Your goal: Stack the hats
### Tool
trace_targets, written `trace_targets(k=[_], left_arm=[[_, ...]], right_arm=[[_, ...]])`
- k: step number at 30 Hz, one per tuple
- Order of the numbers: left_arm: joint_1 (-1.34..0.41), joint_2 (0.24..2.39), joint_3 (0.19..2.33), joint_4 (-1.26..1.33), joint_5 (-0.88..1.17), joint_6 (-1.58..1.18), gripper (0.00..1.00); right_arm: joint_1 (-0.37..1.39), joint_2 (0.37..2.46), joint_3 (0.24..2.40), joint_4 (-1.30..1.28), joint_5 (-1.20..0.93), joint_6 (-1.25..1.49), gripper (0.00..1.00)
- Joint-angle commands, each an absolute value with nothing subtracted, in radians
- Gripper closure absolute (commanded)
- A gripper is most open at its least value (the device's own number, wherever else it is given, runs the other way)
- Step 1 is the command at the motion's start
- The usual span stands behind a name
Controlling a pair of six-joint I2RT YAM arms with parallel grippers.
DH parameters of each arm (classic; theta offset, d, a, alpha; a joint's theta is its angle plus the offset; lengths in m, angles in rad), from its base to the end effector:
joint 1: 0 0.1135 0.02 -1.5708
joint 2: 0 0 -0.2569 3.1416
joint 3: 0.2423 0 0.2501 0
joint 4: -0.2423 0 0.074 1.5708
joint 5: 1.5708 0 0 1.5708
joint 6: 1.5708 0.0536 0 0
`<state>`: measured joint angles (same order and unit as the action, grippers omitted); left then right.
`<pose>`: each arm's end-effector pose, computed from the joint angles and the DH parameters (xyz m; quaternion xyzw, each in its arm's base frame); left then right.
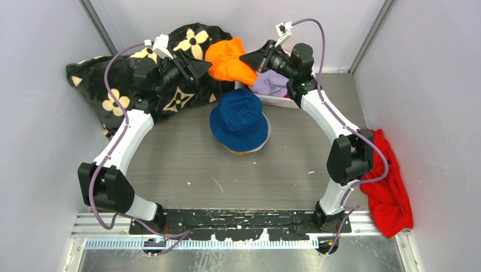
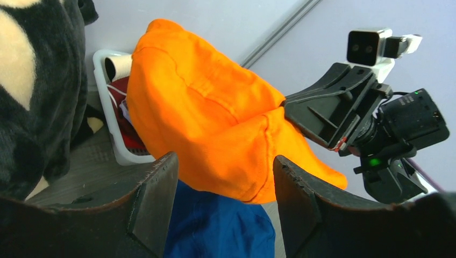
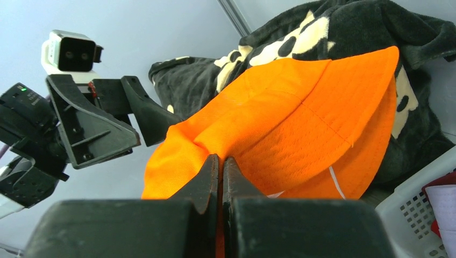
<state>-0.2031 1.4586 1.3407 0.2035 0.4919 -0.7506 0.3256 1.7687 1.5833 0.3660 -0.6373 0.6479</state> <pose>0.3477 -0.0975 0.4102 -0.0046 0.6799 -0.4742 0.5593 0.4023 0.1695 0.4006 -0.1399 0.6389 0.5185 0.5508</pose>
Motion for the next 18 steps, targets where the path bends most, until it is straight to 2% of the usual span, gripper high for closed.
trace_targets(k=[1, 14, 16, 18], left_arm=[[-0.207, 1.465, 1.33, 0.224, 0.508, -0.738, 0.35], [-0.233, 1.508, 1.341, 0.326, 0.498, -0.792, 0.36], [-0.239, 1.511, 1.343, 0.347, 0.491, -0.799, 0.42], [-0.244, 1.511, 1.343, 0.378, 0.488, -0.816, 0.58]], right_arm=[[0.33, 1.69, 1.629, 0.434, -0.642, 0.645, 0.99], [0.355, 1.675, 1.6, 0.437, -0.655, 0.651, 0.99], [0.361, 1.671, 1.589, 0.439, -0.654, 0.652, 0.99], [0.363, 1.666, 1.581, 0.44, -0.652, 0.65, 0.99]])
